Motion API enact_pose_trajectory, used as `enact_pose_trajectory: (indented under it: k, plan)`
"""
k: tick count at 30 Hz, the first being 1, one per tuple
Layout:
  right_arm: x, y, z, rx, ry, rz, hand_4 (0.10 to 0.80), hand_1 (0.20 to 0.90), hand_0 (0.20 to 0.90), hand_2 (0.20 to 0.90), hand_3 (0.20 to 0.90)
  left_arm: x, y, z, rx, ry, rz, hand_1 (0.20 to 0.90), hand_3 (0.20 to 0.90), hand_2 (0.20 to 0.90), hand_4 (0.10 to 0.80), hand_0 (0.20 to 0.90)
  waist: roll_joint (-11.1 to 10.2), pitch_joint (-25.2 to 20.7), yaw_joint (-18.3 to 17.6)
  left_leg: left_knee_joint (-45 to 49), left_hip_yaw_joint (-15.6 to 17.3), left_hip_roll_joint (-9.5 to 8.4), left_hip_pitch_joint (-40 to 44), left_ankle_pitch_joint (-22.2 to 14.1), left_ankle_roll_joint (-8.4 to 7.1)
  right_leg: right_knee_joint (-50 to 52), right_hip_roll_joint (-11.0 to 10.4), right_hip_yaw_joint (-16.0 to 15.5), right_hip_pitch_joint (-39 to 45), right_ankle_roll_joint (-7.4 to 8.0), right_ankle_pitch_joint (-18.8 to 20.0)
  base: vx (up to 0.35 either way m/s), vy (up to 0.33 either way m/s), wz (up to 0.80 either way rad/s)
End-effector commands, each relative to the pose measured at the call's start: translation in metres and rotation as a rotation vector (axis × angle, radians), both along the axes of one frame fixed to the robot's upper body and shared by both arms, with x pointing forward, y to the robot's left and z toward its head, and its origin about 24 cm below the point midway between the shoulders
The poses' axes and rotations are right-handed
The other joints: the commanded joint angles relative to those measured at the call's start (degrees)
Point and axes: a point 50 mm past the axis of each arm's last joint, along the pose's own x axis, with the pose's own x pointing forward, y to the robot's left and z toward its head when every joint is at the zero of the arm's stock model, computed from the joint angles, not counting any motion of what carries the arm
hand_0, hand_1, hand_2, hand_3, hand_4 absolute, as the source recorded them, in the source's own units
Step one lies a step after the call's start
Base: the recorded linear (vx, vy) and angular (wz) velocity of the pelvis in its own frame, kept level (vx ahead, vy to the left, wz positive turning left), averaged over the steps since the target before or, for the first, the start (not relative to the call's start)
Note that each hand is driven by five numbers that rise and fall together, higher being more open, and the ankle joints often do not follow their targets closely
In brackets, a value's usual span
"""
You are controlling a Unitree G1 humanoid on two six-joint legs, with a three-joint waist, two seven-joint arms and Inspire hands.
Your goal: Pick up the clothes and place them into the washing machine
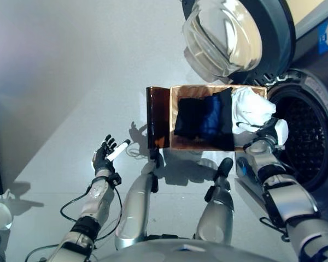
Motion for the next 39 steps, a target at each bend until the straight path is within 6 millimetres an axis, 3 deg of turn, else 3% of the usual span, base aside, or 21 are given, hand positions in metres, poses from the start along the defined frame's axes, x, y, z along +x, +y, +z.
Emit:
enact_pose_trajectory:
  k: [1,7,11,20,22,27,29,37,39]
  plan:
    - [0.007,0.015,0.000,0.024,-0.039,0.091,0.300,0.200,0.200,0.200,0.200,-0.003,0.026,0.016,0.048,-0.091,0.060,0.900,0.900,0.900,0.800,0.900,-0.5,-1.5,1.2,9.9,-0.7,1.98,-2.2,-7.4,-4.06,2.1,-2.0,4.6,-3.2,-1.86,5.6,-0.075,0.001,0.04]
    - [0.001,0.019,0.001,0.227,-0.242,0.025,0.300,0.200,0.200,0.200,0.200,-0.003,0.029,0.014,0.044,-0.075,0.084,0.900,0.900,0.900,0.800,0.900,-1.7,-2.1,-0.2,8.8,-0.4,2.64,0.1,-7.4,-4.45,1.1,-1.5,4.5,-1.1,-1.60,5.6,0.011,-0.004,0.03]
    - [-0.003,0.027,0.004,0.488,-0.481,-0.080,0.300,0.200,0.200,0.200,0.200,-0.006,0.029,0.011,0.028,-0.062,0.109,0.900,0.900,0.900,0.800,0.900,-2.7,-2.3,-1.7,7.4,0.0,3.41,2.4,-7.3,-5.00,-0.5,-0.8,4.4,0.8,-1.28,5.9,0.035,0.001,-0.02]
    - [-0.024,0.035,-0.025,0.909,-0.715,-0.335,0.300,0.200,0.200,0.200,0.200,-0.014,0.021,-0.002,-0.030,0.000,0.118,0.900,0.900,0.900,0.800,0.900,-3.7,-3.4,-2.9,3.7,0.6,4.49,8.0,-6.4,-6.13,-3.8,0.0,4.1,6.0,-0.74,7.0,0.043,0.004,-0.13]
    - [-0.025,0.036,-0.027,0.940,-0.727,-0.350,0.300,0.200,0.200,0.200,0.200,-0.014,0.021,-0.003,-0.037,0.005,0.121,0.900,0.900,0.900,0.800,0.900,-3.6,-3.5,-3.0,3.2,0.6,4.54,8.7,-6.2,-6.20,-4.2,0.0,4.0,6.5,-0.68,7.2,0.037,-0.002,-0.09]
    - [-0.028,0.049,-0.040,1.272,-0.939,-0.526,0.300,0.200,0.200,0.200,0.200,-0.017,0.019,-0.010,-0.102,0.037,0.150,0.900,0.900,0.900,0.800,0.900,-4.0,-4.9,-3.3,0.7,0.8,5.04,11.7,-5.4,-6.76,-5.7,0.6,3.7,8.6,-0.61,7.1,0.047,-0.012,-0.08]
    - [-0.028,0.051,-0.042,1.327,-0.977,-0.553,0.300,0.200,0.200,0.200,0.200,-0.017,0.015,-0.012,-0.125,0.045,0.143,0.900,0.900,0.900,0.800,0.900,-4.2,-5.2,-3.4,0.6,0.7,5.03,12.1,-5.5,-6.79,-5.6,0.6,3.8,8.9,-0.70,6.8,0.015,-0.007,-0.03]
    - [-0.011,0.051,-0.018,1.481,-1.230,-0.594,0.300,0.200,0.200,0.200,0.200,-0.014,0.002,-0.012,-0.175,0.042,0.116,0.900,0.900,0.900,0.800,0.900,-3.5,-4.8,-3.4,0.8,0.7,4.58,11.0,-4.9,-6.71,-5.1,0.6,4.3,7.5,-1.11,6.3,-0.008,-0.002,-0.03]
    - [-0.012,0.044,-0.014,1.457,-1.271,-0.626,0.300,0.200,0.200,0.200,0.200,-0.015,-0.001,-0.012,-0.197,0.033,0.111,0.900,0.900,0.900,0.800,0.900,-3.2,-4.4,-3.3,1.4,0.8,4.57,10.4,-5.1,-6.68,-4.4,0.6,4.3,7.0,-1.25,5.8,0.000,0.000,0.00]
